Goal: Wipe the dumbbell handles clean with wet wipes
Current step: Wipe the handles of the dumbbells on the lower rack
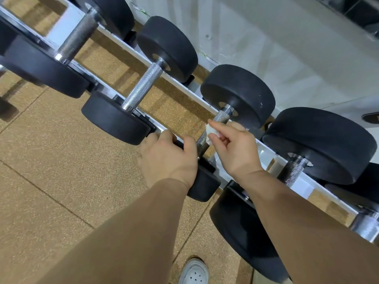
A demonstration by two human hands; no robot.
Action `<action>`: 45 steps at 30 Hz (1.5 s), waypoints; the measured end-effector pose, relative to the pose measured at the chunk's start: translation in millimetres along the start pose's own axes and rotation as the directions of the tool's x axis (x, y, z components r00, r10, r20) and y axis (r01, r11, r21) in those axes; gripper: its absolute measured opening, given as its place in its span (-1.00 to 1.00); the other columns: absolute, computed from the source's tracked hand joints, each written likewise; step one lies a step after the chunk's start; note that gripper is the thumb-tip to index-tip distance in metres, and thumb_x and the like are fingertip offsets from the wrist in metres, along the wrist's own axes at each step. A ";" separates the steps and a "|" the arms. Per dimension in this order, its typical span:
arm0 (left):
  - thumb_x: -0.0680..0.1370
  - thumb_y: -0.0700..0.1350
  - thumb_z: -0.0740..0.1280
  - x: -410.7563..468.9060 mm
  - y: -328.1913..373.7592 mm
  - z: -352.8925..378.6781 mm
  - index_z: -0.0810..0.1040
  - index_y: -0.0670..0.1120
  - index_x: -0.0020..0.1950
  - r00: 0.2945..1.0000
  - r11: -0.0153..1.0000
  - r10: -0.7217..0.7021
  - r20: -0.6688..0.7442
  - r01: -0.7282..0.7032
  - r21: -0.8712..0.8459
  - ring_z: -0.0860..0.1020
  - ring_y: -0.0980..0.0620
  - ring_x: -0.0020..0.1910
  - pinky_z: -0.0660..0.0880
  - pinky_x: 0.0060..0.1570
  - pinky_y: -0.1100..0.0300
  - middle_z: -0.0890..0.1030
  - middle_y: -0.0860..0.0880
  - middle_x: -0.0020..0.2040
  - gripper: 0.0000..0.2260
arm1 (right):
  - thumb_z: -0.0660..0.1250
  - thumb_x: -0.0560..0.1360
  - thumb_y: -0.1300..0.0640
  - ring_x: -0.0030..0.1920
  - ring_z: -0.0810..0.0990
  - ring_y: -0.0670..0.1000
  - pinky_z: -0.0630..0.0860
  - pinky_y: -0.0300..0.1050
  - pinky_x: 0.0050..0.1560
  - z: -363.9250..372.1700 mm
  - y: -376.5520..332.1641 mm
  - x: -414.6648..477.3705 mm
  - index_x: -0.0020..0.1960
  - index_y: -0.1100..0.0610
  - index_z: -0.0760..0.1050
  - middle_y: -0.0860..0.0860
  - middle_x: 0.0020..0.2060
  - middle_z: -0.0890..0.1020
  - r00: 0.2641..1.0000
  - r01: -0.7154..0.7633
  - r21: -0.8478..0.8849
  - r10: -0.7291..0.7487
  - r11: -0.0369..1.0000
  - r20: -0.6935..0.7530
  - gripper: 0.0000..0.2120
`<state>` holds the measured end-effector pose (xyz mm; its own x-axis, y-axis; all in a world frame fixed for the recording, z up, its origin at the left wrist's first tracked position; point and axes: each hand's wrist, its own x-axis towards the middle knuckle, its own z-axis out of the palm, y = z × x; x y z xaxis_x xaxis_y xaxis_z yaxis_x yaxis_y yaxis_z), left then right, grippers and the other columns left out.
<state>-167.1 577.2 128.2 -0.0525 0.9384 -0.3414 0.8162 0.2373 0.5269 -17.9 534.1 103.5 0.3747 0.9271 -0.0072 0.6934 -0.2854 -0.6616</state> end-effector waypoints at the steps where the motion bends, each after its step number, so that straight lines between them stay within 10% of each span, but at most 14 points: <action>1: 0.40 0.28 -0.04 0.2 -0.4 -0.3 0.52 0.01 -0.13 1.000 1.000 0.004 0.005 -0.004 0.000 0.47 -0.14 0.12 0.41 0.18 -0.14 0.50 -0.02 -0.01 -0.52 | 0.40 0.57 0.14 -0.22 0.47 -0.19 0.45 -0.37 -0.03 1.8 0.4 -1.3 0.27 0.04 0.62 -0.15 -0.21 0.47 1.000 0.000 0.015 0.000 1.000 -0.007 -0.72; 14: 0.38 0.32 -0.03 0.0 -0.4 0.4 0.53 0.00 -0.16 1.000 1.000 0.020 0.005 -0.020 -0.014 0.46 -0.13 0.10 0.42 0.18 -0.13 0.51 -0.01 0.01 -0.49 | 0.33 0.55 0.03 -0.29 0.58 0.05 0.58 -0.09 -0.24 2.7 -7.9 4.3 0.13 0.09 0.69 -0.02 -0.27 0.55 0.982 0.178 -0.113 -0.170 0.977 0.075 -0.75; 19: 0.39 0.30 -0.02 -0.3 -1.6 1.0 0.54 0.01 -0.15 1.000 1.000 0.011 0.002 -0.011 -0.024 0.46 -0.12 0.11 0.43 0.17 -0.12 0.50 0.01 -0.01 -0.52 | 0.37 0.58 0.12 -0.28 0.57 0.04 0.58 -0.06 -0.23 -7.6 3.1 15.3 0.13 0.13 0.69 0.02 -0.25 0.59 0.988 0.050 -0.146 -0.070 0.988 -0.138 -0.80; 24: 0.42 0.25 -0.04 -1.0 -1.4 -0.3 0.52 0.02 -0.14 1.000 0.998 0.012 -0.002 -0.012 -0.061 0.46 -0.14 0.13 0.41 0.17 -0.13 0.50 -0.02 0.01 -0.55 | 0.24 0.61 0.05 -0.37 0.55 0.17 0.58 0.03 -0.36 -0.4 -10.3 2.2 0.00 0.14 0.67 0.05 -0.33 0.53 0.932 0.319 -0.155 -0.279 0.935 0.233 -0.74; 29: 0.46 0.23 -0.09 -2.8 -0.7 -3.6 0.52 0.00 -0.12 0.999 0.994 0.033 -0.010 -0.034 -0.101 0.44 -0.17 0.12 0.39 0.18 -0.15 0.49 -0.04 -0.02 -0.52 | 0.36 0.59 0.12 -0.30 0.51 -0.02 0.46 -0.21 -0.21 -8.4 0.0 20.5 0.15 0.11 0.68 0.00 -0.25 0.57 0.993 0.034 -0.167 -0.053 0.985 -0.110 -0.81; 34: 0.43 0.21 -0.09 -4.3 0.1 -4.1 0.53 -0.06 0.14 0.999 0.994 0.040 -0.030 -0.043 -0.098 0.46 -0.18 0.17 0.39 0.19 -0.14 0.55 -0.10 0.07 -0.43 | 0.30 0.59 0.12 -0.40 0.51 0.15 0.56 -0.01 -0.37 0.8 -12.4 -2.0 0.03 0.13 0.67 0.04 -0.33 0.49 0.904 0.350 -0.139 -0.295 0.927 0.308 -0.82; 39: 0.45 0.18 -0.05 -4.7 0.5 -4.2 0.50 -0.06 0.16 0.999 0.993 0.040 -0.031 -0.043 -0.110 0.45 -0.15 0.17 0.39 0.19 -0.12 0.54 -0.06 0.07 -0.49 | 0.36 0.59 0.10 -0.31 0.54 0.02 0.54 -0.15 -0.21 -15.1 1.5 25.7 0.09 0.14 0.71 0.02 -0.27 0.59 0.993 0.062 -0.192 -0.080 0.979 -0.087 -0.81; 45: 0.54 0.08 0.19 -4.2 1.6 -5.8 0.49 -0.02 0.28 1.000 0.999 -0.004 0.025 0.006 -0.051 0.43 -0.15 0.24 0.37 0.26 -0.12 0.55 -0.06 0.19 -0.64 | 0.13 0.56 0.01 -0.31 0.59 0.18 0.55 -0.03 -0.30 0.6 -12.9 0.1 0.09 0.03 0.68 0.01 -0.29 0.54 0.899 0.344 -0.174 -0.270 0.923 0.344 -0.65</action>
<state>-168.9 575.1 135.0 -0.0416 0.9308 -0.3632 0.7853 0.2552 0.5640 -27.1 538.0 111.6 -0.0621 0.9944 -0.0857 0.8756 0.0131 -0.4829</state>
